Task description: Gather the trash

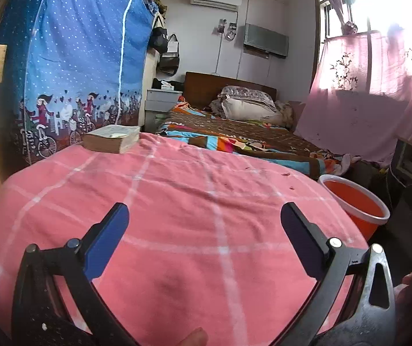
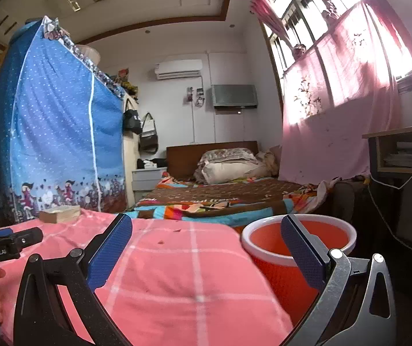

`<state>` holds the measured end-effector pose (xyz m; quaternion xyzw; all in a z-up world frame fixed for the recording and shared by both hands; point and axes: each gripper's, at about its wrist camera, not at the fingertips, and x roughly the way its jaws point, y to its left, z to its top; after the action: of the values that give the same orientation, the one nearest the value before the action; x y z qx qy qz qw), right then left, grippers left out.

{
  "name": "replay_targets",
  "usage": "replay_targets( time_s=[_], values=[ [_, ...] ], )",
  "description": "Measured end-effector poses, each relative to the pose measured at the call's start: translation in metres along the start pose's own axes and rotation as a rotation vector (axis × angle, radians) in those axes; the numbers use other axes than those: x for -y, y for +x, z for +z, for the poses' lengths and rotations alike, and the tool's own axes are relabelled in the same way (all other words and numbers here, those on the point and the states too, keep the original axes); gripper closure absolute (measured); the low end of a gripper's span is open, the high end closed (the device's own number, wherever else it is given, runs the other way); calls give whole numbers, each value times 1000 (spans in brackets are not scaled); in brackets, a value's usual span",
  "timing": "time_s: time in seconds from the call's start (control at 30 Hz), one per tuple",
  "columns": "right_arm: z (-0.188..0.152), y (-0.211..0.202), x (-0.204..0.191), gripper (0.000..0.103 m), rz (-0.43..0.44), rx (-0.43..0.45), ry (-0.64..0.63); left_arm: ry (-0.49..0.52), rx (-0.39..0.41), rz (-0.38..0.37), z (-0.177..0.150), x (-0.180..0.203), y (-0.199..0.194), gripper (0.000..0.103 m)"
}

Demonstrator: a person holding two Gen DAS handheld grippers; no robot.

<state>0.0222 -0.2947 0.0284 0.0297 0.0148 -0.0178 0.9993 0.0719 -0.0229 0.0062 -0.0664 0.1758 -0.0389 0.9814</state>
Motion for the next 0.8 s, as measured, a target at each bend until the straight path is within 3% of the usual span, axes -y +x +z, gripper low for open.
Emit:
replay_targets(
  time_s=[0.3,0.5,0.8],
  values=[
    [-14,-9,-16,0,33,-41,-12,60,35,7,-12,-8,-7,0],
    [-22,2,-20,0,42,-80,-41,32,48,-5,-17,-15,-5,0],
    [-31,7,-18,0,41,-126,-48,66,60,10,-19,-11,-6,0]
  ],
)
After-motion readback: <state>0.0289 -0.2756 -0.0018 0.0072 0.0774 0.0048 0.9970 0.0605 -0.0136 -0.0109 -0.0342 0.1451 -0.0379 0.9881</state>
